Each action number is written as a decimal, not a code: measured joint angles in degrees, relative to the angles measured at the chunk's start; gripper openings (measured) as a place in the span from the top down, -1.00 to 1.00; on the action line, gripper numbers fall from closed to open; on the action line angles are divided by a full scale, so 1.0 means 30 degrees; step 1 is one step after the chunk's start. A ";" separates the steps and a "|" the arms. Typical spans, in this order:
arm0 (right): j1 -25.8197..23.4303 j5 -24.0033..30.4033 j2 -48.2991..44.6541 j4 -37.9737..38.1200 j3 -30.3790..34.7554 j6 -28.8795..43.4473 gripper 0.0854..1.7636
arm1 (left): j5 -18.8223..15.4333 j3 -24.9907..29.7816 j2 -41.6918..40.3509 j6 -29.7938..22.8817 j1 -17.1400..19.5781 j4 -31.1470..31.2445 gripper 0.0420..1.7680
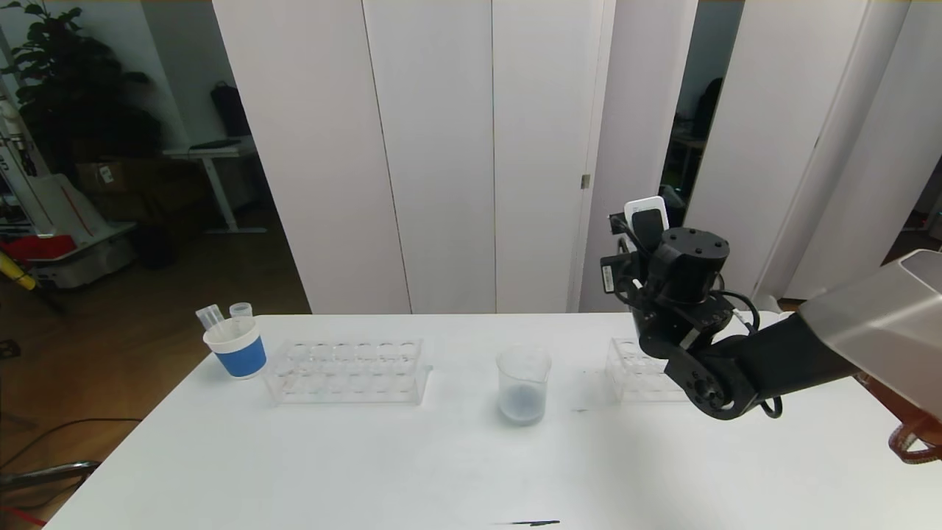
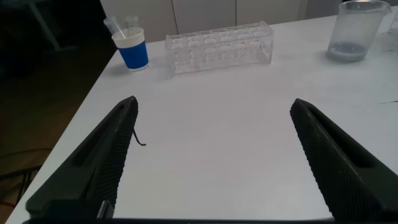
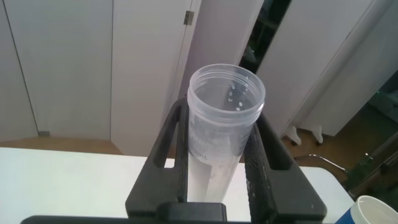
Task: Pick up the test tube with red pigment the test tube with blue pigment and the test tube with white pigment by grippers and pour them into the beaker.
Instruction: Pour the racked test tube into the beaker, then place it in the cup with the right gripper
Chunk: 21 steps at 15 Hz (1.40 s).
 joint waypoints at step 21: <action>-0.6091 -0.1317 -0.4348 -0.2235 0.4263 0.1170 0.40 | 0.0000 0.0000 0.0000 0.0000 0.0000 0.0008 -0.98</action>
